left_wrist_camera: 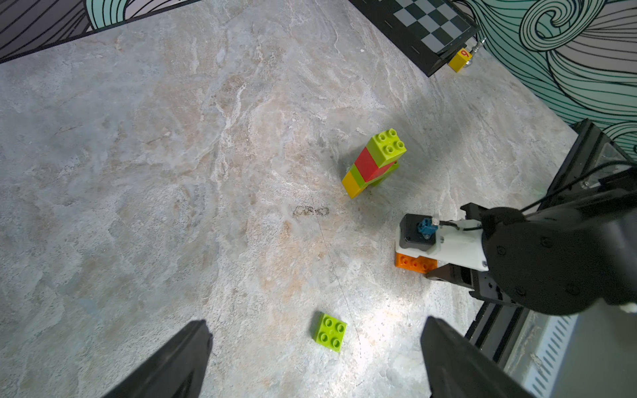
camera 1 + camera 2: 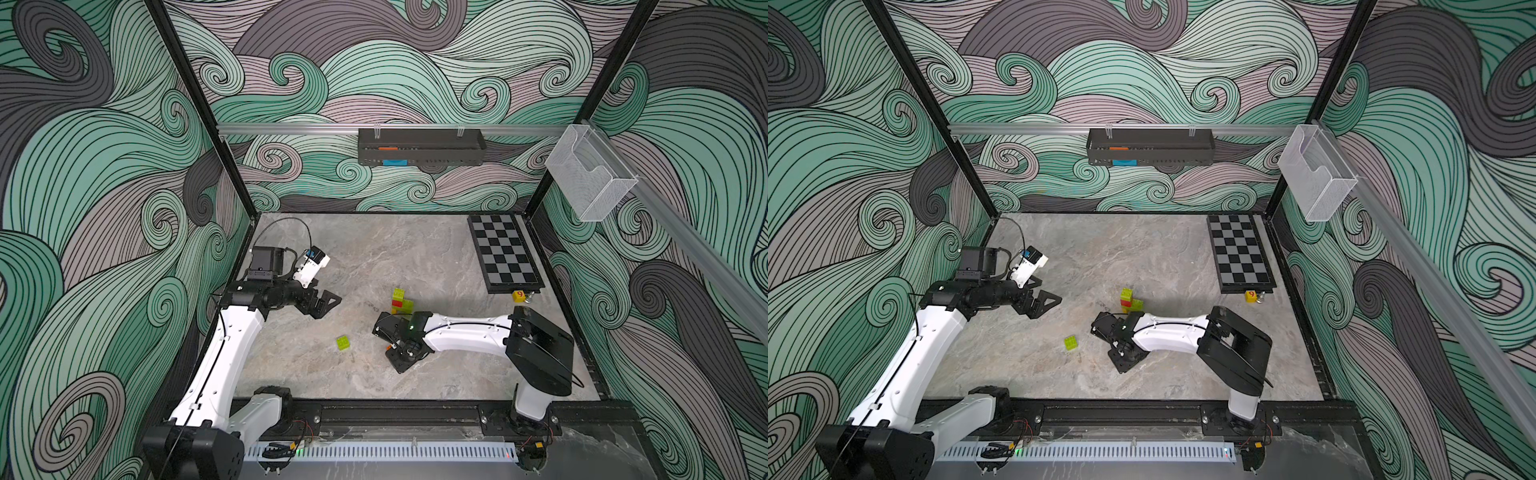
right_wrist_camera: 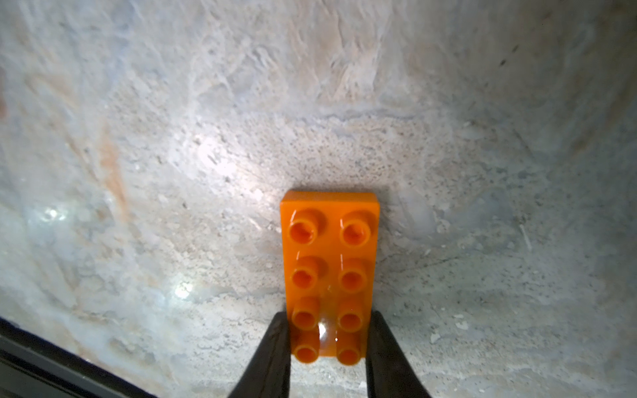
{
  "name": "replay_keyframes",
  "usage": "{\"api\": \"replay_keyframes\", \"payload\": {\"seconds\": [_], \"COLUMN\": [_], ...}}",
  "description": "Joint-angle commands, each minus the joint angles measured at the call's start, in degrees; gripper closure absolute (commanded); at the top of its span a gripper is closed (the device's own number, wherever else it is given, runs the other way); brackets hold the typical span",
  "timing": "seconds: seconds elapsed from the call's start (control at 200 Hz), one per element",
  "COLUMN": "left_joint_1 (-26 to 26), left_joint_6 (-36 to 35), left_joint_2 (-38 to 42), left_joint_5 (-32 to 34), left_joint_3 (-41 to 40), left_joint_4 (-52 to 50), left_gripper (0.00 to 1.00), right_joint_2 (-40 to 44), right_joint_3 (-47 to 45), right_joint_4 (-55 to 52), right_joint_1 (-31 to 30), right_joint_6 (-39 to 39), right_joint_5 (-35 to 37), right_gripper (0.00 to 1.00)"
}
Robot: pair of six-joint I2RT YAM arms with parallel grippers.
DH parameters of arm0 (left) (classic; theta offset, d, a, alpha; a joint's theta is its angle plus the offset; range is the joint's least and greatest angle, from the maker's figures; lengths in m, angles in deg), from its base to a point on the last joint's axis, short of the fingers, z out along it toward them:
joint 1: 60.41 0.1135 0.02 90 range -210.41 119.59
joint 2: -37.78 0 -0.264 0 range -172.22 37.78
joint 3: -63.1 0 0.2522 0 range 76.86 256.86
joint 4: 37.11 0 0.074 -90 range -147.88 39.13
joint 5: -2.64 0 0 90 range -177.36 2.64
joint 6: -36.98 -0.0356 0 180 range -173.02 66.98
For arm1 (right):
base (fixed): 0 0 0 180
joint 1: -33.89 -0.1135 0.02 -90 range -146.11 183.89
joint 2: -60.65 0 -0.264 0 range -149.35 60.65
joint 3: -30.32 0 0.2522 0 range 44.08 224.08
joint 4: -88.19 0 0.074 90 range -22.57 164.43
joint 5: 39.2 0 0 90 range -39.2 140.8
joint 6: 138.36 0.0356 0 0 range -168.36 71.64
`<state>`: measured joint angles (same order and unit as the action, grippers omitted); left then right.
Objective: Assemble a giraffe with lego
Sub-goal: Pick up the lego brick from the center of the board.
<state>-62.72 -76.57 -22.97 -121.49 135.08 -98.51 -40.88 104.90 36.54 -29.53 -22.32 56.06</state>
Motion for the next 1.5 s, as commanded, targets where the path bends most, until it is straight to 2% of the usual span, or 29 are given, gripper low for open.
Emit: {"api": "replay_keyframes", "payload": {"seconds": [0.0,0.16,0.325,0.45,0.61,0.835,1.016,1.116,1.276,1.496], "left_joint_1": [0.43,0.37,-0.36,-3.75,-8.20,-15.13,-17.48,-18.81,-20.42,-20.48], "left_joint_6": [5.35,9.66,11.81,12.48,15.62,20.23,23.63,24.87,25.72,27.91], "left_joint_2": [-0.07,-0.70,-3.49,-6.49,-11.43,-18.20,-24.78,-27.63,-31.08,-34.02], "left_joint_5": [-0.47,-0.45,-9.98,-12.68,-17.54,-24.52,-29.90,-30.65,-31.30,-31.06], "left_joint_3": [0.08,1.58,3.23,4.94,7.67,11.26,15.17,16.93,18.94,19.57], "left_joint_4": [3.01,2.27,0.33,0.09,0.32,2.92,4.87,5.09,4.74,5.67], "left_gripper": [0.01,0.01,0.03,0.09,0.15,0.17,0.23,0.29,0.44,0.79], "right_joint_2": [3.71,12.39,21.26,25.49,27.01,25.37,22.75,20.77,18.35,17.19], "right_joint_3": [-1.15,-0.70,0.81,3.48,6.81,9.20,11.28,12.33,13.94,14.86], "right_joint_4": [-0.20,-0.17,-0.19,-0.12,-0.12,-0.17,-0.09,-0.24,-0.09,-0.13], "right_joint_1": [-0.22,-0.13,1.27,4.14,8.21,13.24,16.05,16.82,17.56,18.85], "right_joint_6": [-5.67,-13.28,-24.12,-30.46,-36.56,-43.22,-45.12,-45.90,-46.35,-46.52], "right_joint_5": [-1.94,-1.66,-1.42,-4.01,-7.52,-11.45,-13.51,-13.61,-13.97,-14.22], "right_gripper": [0.86,0.88,1.00,1.00,1.00,1.00,1.00,1.00,1.00,1.00]}}
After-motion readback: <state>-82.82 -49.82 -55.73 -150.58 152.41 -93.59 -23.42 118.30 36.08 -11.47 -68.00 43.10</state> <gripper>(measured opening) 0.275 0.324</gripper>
